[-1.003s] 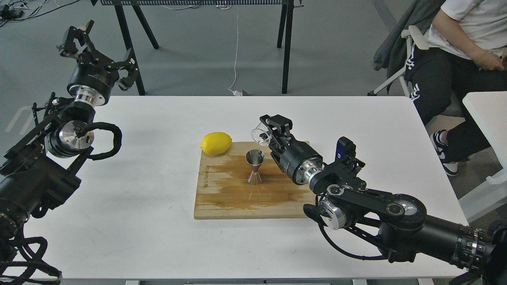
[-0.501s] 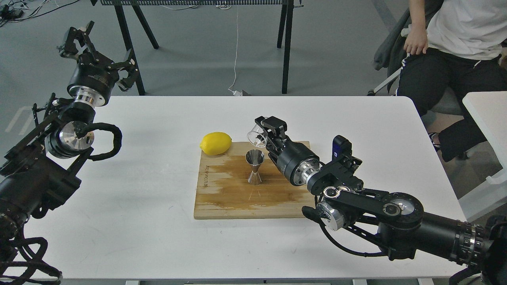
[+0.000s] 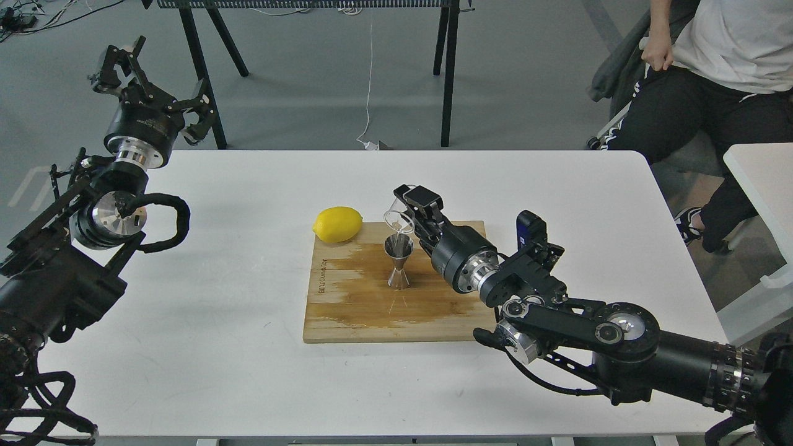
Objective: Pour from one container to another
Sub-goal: 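Tilt the glass cup over the jigger to pour with the right gripper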
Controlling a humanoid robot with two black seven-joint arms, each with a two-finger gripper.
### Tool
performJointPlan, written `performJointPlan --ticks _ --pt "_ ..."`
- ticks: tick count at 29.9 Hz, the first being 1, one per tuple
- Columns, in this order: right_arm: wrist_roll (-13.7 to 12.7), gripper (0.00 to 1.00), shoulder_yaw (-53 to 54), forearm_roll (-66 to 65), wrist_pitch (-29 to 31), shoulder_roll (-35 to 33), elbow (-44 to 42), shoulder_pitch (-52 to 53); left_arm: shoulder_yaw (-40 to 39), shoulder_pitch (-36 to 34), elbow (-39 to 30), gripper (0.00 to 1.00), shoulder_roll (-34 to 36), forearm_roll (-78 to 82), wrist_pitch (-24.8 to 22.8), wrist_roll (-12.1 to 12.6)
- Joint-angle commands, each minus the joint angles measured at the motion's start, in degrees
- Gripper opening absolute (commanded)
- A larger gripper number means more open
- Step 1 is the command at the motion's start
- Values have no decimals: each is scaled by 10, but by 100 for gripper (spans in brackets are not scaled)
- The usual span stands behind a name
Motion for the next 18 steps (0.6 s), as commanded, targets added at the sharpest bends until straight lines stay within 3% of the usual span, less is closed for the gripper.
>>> performJointPlan --ticks 1,18 --pt "2 22 -18 -16 0 0 -11 8 1 1 0 100 -1 1 0 0" --pt "12 22 -49 -36 0 1 -25 26 1 1 1 100 -1 0 0 0"
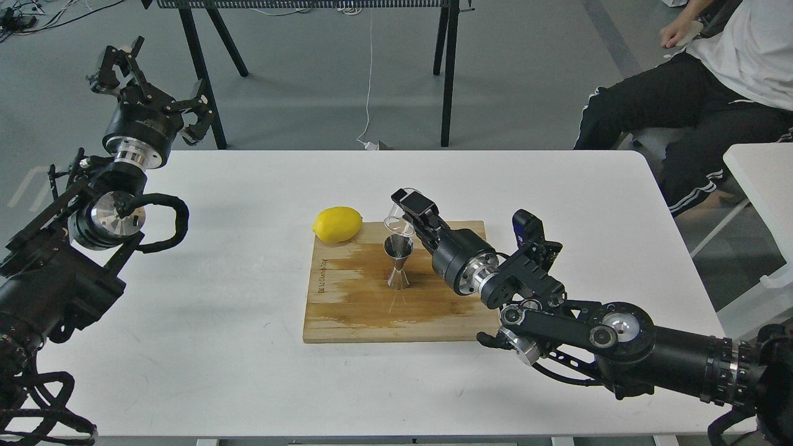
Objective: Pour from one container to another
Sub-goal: 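Tilt the glass cup over the jigger to pour with the right gripper, then turn the glass cup upright and lift it away from the jigger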
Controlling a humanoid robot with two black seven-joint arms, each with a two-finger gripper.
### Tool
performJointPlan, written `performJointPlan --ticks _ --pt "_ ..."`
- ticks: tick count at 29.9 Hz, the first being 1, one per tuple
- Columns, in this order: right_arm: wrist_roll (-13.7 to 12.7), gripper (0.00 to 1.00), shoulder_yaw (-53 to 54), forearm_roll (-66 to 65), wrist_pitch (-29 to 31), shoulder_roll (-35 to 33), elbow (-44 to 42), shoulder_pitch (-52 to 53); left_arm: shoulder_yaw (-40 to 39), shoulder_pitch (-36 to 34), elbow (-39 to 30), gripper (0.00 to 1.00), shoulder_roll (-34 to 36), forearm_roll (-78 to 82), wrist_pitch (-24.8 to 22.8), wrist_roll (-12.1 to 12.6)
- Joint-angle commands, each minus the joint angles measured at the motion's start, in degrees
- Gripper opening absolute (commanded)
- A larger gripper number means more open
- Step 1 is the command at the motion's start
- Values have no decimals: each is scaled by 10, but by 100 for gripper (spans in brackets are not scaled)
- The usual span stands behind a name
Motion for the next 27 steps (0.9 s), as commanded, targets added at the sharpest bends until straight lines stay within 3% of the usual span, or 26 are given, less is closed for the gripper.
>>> performJointPlan --ticks 1,9,27 --pt "6 22 -13 -1 0 0 -7 10 0 0 0 100 -1 1 0 0" --pt "9 22 -40 -21 0 -5 -10 27 0 0 0 100 2 0 0 0" --pt "42 22 -80 -57 0 -22 -11 43 0 3 0 100 2 0 0 0"
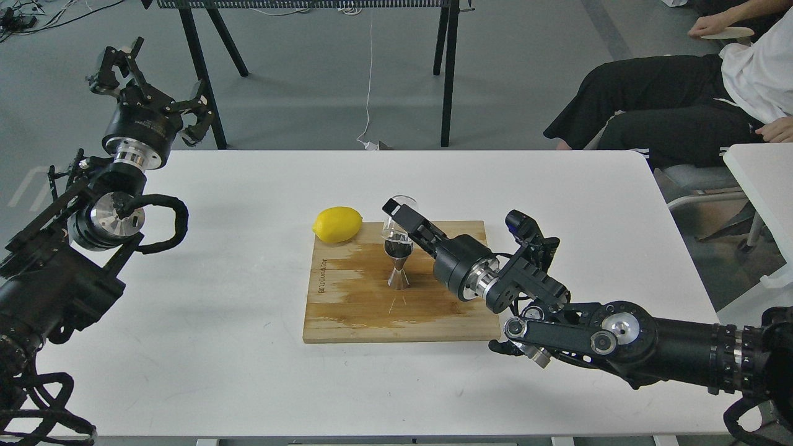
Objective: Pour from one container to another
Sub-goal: 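Turn the glass cup upright and lift it away from the jigger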
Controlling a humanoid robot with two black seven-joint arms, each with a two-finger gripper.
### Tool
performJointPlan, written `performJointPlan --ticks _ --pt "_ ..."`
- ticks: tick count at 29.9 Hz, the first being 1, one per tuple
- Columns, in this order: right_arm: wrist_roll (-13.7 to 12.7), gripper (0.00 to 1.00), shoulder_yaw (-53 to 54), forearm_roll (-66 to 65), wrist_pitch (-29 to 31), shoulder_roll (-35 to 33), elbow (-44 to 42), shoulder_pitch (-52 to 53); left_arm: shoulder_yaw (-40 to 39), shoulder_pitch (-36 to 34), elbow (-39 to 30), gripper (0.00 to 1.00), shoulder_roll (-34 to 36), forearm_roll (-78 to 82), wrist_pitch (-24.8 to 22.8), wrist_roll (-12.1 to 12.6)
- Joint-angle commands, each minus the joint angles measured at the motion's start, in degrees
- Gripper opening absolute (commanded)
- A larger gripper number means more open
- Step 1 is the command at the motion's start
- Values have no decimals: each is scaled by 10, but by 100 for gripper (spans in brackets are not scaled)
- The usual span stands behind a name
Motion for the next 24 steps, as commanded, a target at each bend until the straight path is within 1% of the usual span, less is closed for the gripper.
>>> performJointPlan --ticks 1,7,13,17,21,24 --pt "4 22 0 -11 0 -3 0 1 0 0 0 100 -1 0 0 0" --pt "13 22 -23 -12 0 -6 1 14 0 0 0 100 -1 0 0 0" --pt "12 22 -18 -4 0 -14 4 14 0 1 0 100 -1 0 0 0" --pt "2 23 20 7 0 -26 17 3 0 0 0 100 -1 0 0 0" --pt "-5 24 75 77 0 -27 42 -15 0 0 0 100 0 0 0 1" --pt "-8 24 117 135 0 -43 64 -24 0 -1 0 100 1 0 0 1"
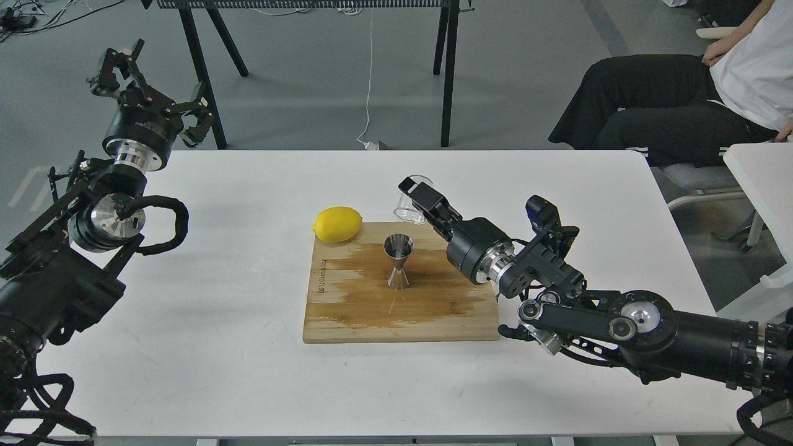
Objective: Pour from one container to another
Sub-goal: 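Turn the glass cup upright and lift it away from the jigger, then lower the glass cup onto the table beside the board and release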
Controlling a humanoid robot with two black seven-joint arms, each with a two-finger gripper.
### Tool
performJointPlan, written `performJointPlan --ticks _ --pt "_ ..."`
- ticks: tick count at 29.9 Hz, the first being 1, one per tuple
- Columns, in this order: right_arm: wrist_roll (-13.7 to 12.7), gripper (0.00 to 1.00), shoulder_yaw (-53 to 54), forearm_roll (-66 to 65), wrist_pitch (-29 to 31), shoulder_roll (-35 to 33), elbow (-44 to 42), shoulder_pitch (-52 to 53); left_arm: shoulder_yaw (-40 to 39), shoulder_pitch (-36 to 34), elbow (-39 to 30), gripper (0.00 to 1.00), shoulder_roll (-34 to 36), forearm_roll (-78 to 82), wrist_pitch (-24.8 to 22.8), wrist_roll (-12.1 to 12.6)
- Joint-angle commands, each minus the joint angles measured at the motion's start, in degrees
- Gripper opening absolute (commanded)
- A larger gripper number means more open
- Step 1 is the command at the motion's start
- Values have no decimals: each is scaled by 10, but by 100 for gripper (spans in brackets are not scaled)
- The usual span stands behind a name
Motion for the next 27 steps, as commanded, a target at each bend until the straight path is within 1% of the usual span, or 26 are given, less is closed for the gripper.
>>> performJointPlan --ticks 1,6,8,13,17,19,21,23,27 --pt "-4 24 47 64 0 -19 25 -14 0 -2 0 100 1 0 0 1" --pt "-33 24 142 140 0 -43 57 -59 0 -2 0 100 1 0 2 2" --pt "-51 24 189 168 0 -48 62 -86 0 -2 0 100 0 0 2 2" --pt "-106 24 309 246 0 -42 61 -159 0 -2 0 100 -3 0 2 2" --pt "-152 24 378 349 54 -41 56 -205 1 -2 0 100 -3 0 2 2" --pt "-161 24 390 390 68 -40 54 -222 1 -2 0 100 -3 0 2 2" --pt "-162 24 391 409 76 -35 41 -229 1 -2 0 100 -3 0 3 2" --pt "-167 24 397 417 101 -13 19 -241 1 -2 0 100 -3 0 3 2" --pt "-194 24 408 497 160 20 -47 -262 1 -2 0 100 -4 0 3 2"
